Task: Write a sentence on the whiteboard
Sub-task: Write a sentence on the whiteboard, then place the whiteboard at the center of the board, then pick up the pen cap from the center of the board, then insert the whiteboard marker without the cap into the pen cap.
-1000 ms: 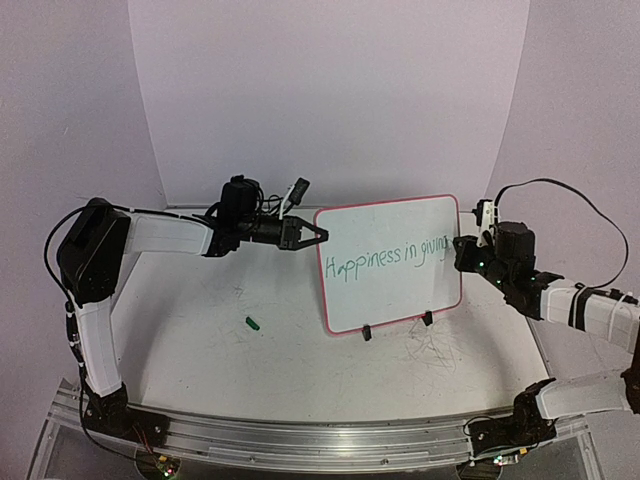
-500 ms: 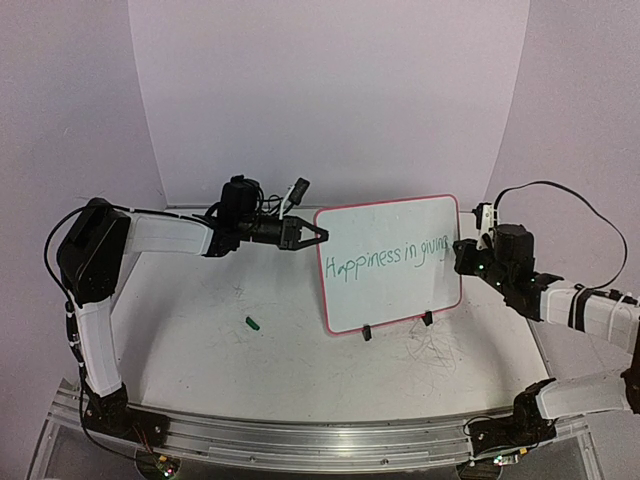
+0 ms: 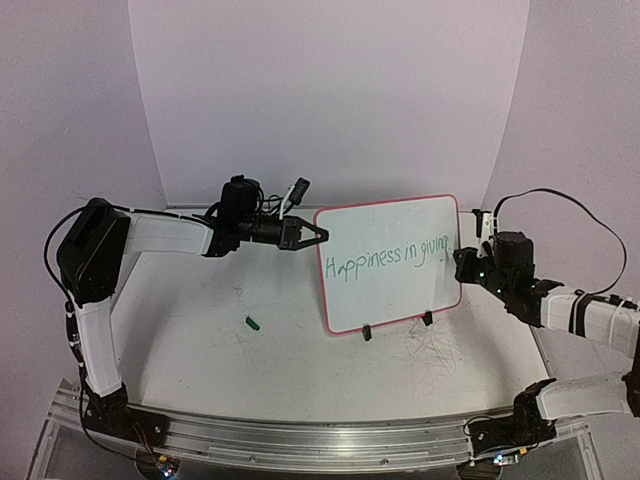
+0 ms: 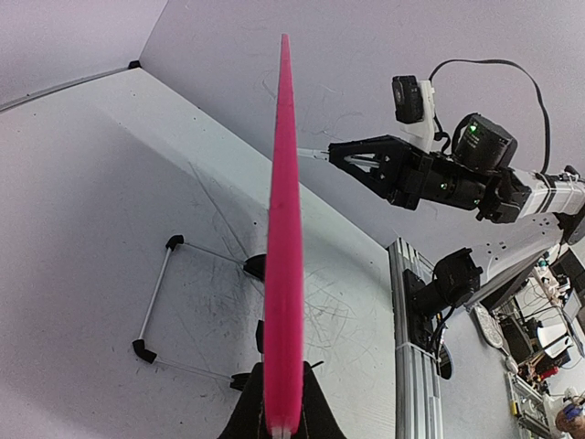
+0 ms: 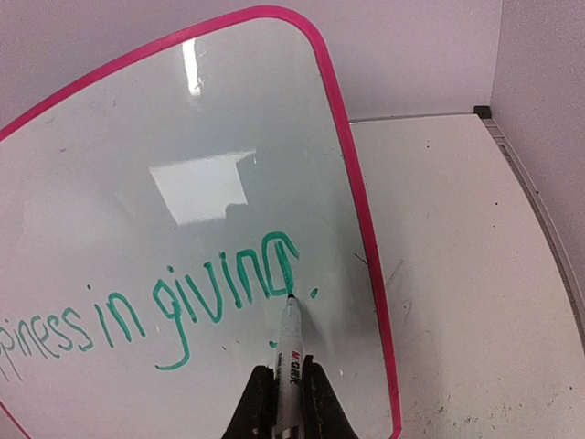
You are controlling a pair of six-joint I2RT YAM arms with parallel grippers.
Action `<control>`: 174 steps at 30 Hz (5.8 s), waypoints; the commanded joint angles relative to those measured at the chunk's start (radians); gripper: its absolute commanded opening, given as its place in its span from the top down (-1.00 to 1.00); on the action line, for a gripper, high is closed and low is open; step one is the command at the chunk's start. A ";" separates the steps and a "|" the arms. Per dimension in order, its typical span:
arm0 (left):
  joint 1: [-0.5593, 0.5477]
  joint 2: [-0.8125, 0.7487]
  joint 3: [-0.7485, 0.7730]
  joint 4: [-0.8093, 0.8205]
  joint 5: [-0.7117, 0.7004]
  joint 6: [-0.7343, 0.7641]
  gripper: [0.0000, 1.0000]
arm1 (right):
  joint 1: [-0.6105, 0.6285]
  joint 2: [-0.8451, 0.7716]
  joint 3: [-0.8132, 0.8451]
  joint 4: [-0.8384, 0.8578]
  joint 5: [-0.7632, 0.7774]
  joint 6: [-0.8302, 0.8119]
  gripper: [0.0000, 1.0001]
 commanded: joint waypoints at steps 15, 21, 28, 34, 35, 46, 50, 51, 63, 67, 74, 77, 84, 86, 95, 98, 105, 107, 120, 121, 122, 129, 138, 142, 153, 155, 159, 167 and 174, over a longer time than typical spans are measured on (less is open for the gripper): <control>-0.037 -0.031 -0.010 -0.047 0.035 0.024 1.00 | -0.004 -0.026 -0.033 -0.015 -0.027 0.026 1.00; -0.037 -0.027 -0.009 -0.047 0.035 0.024 1.00 | -0.004 -0.028 -0.038 -0.016 -0.055 0.032 1.00; -0.037 -0.027 -0.007 -0.047 0.035 0.024 1.00 | -0.003 -0.029 -0.037 -0.018 -0.069 0.034 1.00; -0.037 -0.028 -0.007 -0.047 0.035 0.024 1.00 | -0.002 -0.022 -0.029 -0.016 -0.077 0.034 1.00; -0.037 -0.028 -0.007 -0.047 0.034 0.024 1.00 | -0.003 -0.022 -0.029 -0.015 -0.081 0.034 1.00; -0.028 -0.044 -0.008 -0.051 0.014 0.030 0.82 | -0.002 -0.276 -0.002 -0.113 -0.070 0.040 1.00; -0.006 -0.064 0.002 -0.059 -0.001 0.029 0.53 | -0.003 -0.344 0.053 -0.185 0.030 -0.010 1.00; -0.002 -0.076 0.001 -0.062 -0.011 0.034 0.43 | -0.002 -0.357 0.068 -0.195 0.044 -0.021 1.00; 0.024 -0.305 -0.040 -0.262 -0.300 0.124 -0.79 | -0.002 -0.350 0.156 -0.221 -0.098 -0.098 1.00; 0.034 -0.478 -0.183 -0.340 -0.467 0.030 -0.81 | -0.002 -0.330 0.135 -0.202 -0.169 -0.099 1.00; 0.034 -0.656 -0.396 -0.571 -0.708 -0.355 -0.39 | 0.008 -0.293 0.070 -0.083 -0.378 -0.070 1.00; 0.027 -0.644 -0.459 -0.624 -0.690 -0.500 -0.30 | 0.026 -0.280 0.060 -0.047 -0.443 -0.057 1.00; -0.057 -0.367 -0.346 -0.825 -0.739 -0.640 -0.34 | 0.106 -0.267 0.044 -0.021 -0.429 -0.050 1.00; -0.086 -0.290 -0.276 -0.870 -0.765 -0.673 -0.32 | 0.131 -0.283 0.028 -0.008 -0.402 -0.039 1.00; -0.094 -0.123 -0.093 -1.090 -0.903 -0.870 -0.14 | 0.200 -0.331 -0.059 0.065 -0.341 0.026 1.00; -0.094 -0.076 -0.052 -1.147 -0.893 -0.952 -0.08 | 0.204 -0.332 -0.073 0.073 -0.331 0.023 1.00; -0.073 0.043 0.026 -1.265 -0.894 -1.010 0.13 | 0.208 -0.338 -0.096 0.084 -0.314 0.011 1.00; -0.060 0.064 0.035 -1.269 -0.883 -1.012 0.16 | 0.208 -0.340 -0.104 0.089 -0.314 0.013 1.00; -0.059 0.136 -0.013 -1.269 -0.769 -1.173 0.65 | 0.213 -0.330 -0.116 0.118 -0.322 0.038 1.00; -0.059 0.145 -0.005 -1.267 -0.759 -1.177 0.70 | 0.217 -0.323 -0.112 0.119 -0.325 0.040 1.00; -0.059 0.152 0.002 -1.264 -0.752 -1.178 0.74 | 0.224 -0.316 -0.107 0.120 -0.326 0.041 1.00; -0.047 0.061 -0.072 -1.247 -0.729 -1.232 1.00 | 0.370 -0.223 -0.053 0.141 -0.277 0.041 1.00; -0.046 -0.250 -0.192 -1.176 -0.738 -1.455 1.00 | 0.672 0.178 0.097 0.402 -0.276 0.107 1.00; -0.048 -0.382 -0.225 -1.129 -0.777 -1.544 1.00 | 0.747 0.385 0.210 0.501 -0.266 0.149 1.00; -0.050 -0.564 -0.365 -1.035 -0.778 -1.602 1.00 | 0.825 0.705 0.449 0.523 -0.145 0.212 1.00; -0.050 -0.573 -0.377 -1.028 -0.770 -1.595 1.00 | 0.830 0.748 0.484 0.511 -0.143 0.223 1.00; -0.048 -0.600 -0.406 -1.018 -0.775 -1.595 1.00 | 0.833 0.773 0.489 0.504 -0.118 0.245 1.00; -0.048 -0.626 -0.432 -0.988 -0.766 -1.599 1.00 | 0.833 0.808 0.502 0.506 -0.162 0.259 1.00; -0.048 -0.614 -0.438 -0.973 -0.751 -1.594 1.00 | 0.833 0.836 0.522 0.508 -0.160 0.257 1.00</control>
